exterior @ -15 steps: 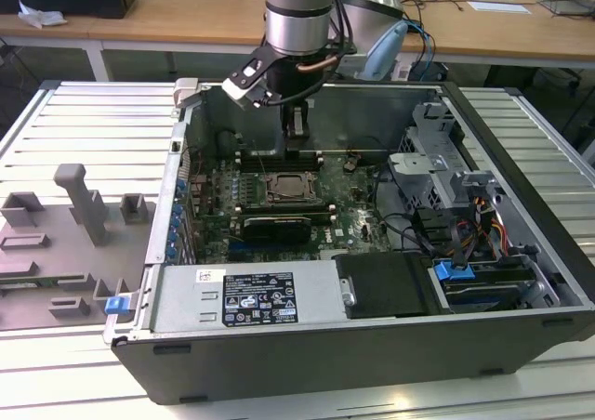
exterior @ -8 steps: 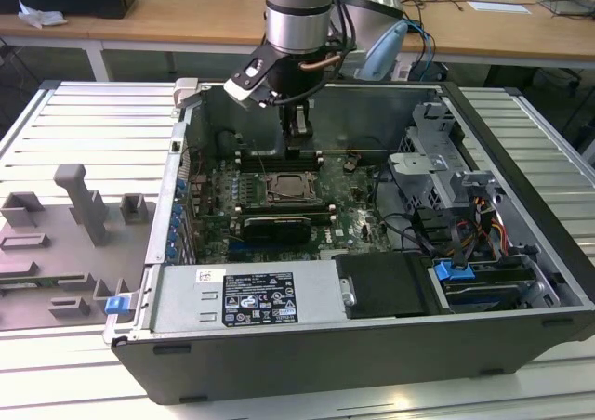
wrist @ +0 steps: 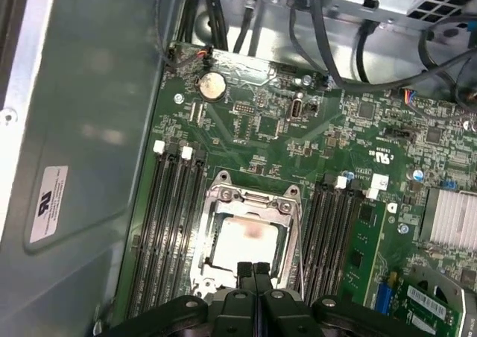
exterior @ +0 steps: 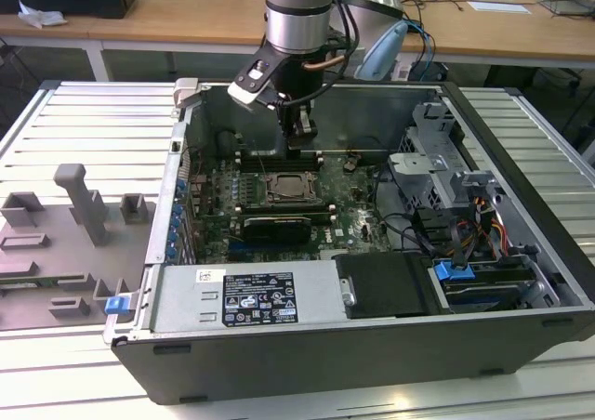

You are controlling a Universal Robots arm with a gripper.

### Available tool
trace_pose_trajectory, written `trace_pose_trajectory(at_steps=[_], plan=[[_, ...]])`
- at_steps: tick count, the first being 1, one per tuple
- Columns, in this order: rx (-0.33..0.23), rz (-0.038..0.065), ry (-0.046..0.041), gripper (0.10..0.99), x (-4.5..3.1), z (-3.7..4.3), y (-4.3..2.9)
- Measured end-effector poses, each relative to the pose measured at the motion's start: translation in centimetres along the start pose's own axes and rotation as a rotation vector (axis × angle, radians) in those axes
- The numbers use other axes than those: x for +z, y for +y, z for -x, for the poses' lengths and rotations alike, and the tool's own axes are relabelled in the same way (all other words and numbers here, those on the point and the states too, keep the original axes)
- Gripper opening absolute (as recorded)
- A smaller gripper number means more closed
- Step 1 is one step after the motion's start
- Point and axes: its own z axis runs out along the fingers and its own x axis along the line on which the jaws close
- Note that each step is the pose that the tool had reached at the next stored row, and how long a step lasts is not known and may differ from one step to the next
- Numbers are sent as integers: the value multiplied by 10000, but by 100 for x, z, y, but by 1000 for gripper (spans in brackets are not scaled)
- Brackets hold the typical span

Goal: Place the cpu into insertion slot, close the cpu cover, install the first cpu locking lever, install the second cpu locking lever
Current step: 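Install the first cpu locking lever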

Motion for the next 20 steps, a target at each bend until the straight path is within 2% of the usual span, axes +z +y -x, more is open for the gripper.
trace_pose_trajectory(at_steps=[11,20], plan=[[-911,26,19,106,0,0,0],[-1399,40,30,106,0,0,0]])
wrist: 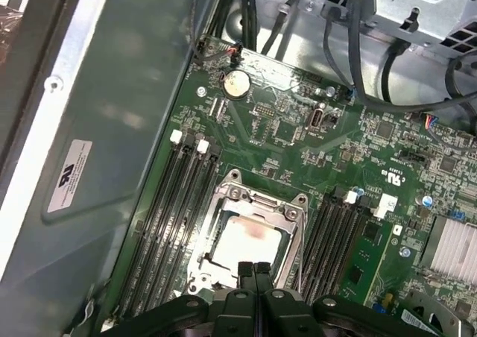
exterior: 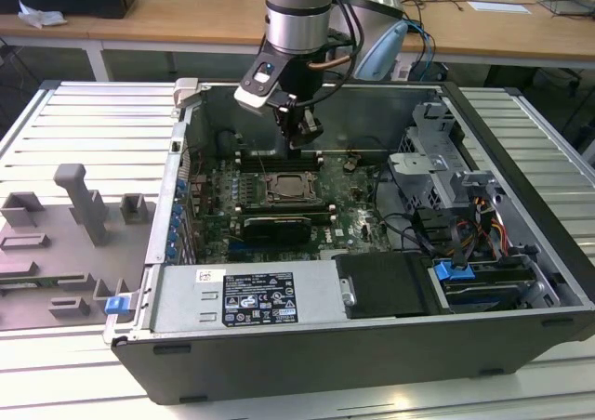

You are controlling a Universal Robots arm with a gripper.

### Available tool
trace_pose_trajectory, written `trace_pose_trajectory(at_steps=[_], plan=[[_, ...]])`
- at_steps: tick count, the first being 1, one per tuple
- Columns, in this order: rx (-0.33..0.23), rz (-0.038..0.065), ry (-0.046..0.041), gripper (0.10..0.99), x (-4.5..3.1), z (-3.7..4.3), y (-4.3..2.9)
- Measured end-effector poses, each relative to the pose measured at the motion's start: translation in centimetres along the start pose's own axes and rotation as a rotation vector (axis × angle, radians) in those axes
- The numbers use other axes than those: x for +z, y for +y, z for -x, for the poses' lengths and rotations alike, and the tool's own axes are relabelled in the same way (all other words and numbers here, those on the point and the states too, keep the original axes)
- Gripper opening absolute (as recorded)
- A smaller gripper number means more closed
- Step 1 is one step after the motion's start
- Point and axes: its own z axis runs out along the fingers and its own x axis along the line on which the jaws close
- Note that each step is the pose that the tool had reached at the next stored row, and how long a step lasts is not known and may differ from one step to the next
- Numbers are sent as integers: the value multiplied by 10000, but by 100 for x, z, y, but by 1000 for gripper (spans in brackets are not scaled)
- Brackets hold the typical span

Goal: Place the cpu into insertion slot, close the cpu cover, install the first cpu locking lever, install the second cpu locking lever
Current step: 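Install the first cpu locking lever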

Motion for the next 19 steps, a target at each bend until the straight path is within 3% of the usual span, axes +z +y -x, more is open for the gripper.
trace_pose_trajectory(at_steps=[16,19], plan=[[-858,25,19,106,0,0,0],[-1833,53,39,106,0,0,0]])
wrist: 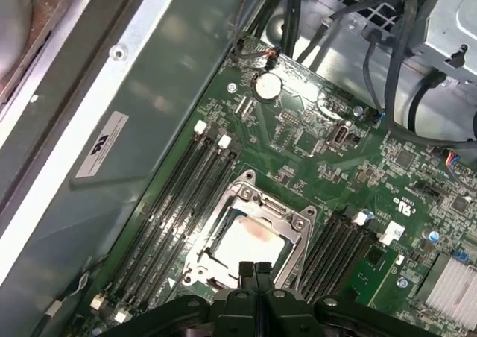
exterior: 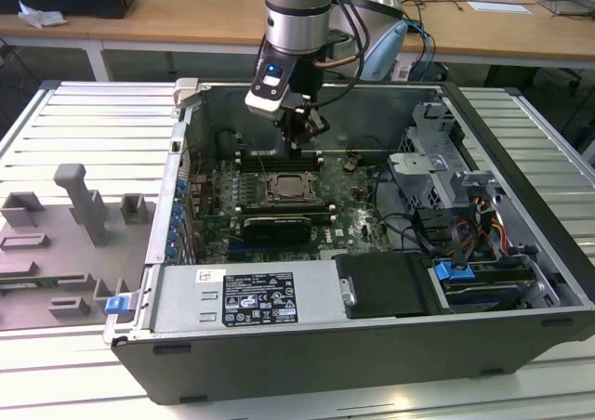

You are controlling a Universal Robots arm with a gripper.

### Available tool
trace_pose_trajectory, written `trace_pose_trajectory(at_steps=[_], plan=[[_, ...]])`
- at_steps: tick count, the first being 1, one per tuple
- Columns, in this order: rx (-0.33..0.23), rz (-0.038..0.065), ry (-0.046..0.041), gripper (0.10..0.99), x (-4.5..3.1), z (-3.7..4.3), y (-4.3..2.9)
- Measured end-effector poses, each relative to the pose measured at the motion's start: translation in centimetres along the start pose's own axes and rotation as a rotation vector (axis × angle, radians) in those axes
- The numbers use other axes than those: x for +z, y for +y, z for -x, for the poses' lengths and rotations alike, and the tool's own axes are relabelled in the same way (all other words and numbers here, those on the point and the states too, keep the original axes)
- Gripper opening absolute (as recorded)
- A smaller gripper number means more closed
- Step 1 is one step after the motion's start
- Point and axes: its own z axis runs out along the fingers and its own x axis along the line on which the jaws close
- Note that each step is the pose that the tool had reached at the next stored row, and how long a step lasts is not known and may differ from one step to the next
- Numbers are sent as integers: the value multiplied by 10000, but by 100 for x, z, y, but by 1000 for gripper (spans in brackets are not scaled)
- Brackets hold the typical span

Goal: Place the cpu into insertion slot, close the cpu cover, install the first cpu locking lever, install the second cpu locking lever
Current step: 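Install the first cpu locking lever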

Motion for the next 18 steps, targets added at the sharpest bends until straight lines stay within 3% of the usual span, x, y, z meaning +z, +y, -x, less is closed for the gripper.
trace_pose_trajectory(at_steps=[8,18], plan=[[-523,15,11,106,0,0,0],[-1616,46,34,106,0,1,-6]])
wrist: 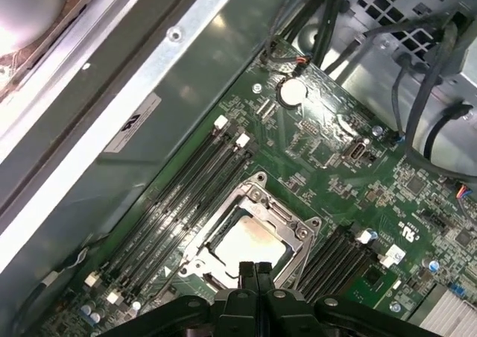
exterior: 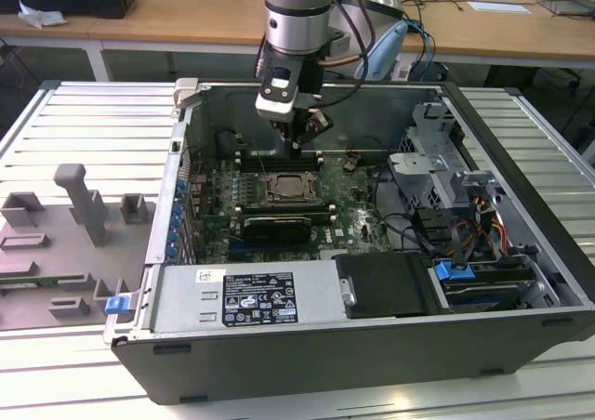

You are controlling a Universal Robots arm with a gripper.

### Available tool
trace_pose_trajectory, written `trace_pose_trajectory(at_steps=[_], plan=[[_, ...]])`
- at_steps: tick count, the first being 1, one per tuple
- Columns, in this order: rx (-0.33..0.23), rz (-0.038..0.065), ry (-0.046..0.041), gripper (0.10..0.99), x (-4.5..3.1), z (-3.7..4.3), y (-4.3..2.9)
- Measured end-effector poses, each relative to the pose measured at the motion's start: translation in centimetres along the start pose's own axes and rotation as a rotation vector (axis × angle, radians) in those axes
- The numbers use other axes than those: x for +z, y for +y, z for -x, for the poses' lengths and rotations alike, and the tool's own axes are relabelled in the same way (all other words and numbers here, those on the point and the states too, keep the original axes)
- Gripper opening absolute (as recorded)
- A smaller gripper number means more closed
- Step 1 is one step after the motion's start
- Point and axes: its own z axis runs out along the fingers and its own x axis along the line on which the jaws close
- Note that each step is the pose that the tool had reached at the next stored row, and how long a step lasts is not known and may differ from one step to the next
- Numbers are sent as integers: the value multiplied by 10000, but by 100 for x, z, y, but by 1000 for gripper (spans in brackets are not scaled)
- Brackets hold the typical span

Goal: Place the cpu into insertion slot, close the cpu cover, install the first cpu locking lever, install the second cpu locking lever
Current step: 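Install the first cpu locking lever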

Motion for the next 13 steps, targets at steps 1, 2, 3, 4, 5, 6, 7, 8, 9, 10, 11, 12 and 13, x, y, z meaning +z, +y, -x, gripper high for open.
trace_pose_trajectory(at_steps=[1,2,3,4,5,6,7,8,9,10,11,12,13], plan=[[-64,2,1,106,0,0,-1],[-107,3,2,106,0,-1,-2],[-189,5,3,106,0,-3,-6],[-268,7,4,106,0,-5,-15],[-291,7,4,106,0,-3,-20],[-309,7,4,106,-1,-1,-24],[-335,9,5,106,0,0,-28],[-384,11,6,106,0,0,-30],[-418,10,7,106,-1,1,-32],[-446,8,5,106,0,2,-32],[-472,3,-1,106,0,2,-32],[-493,0,-6,106,0,2,-32],[-529,-6,-13,106,0,2,-32]])
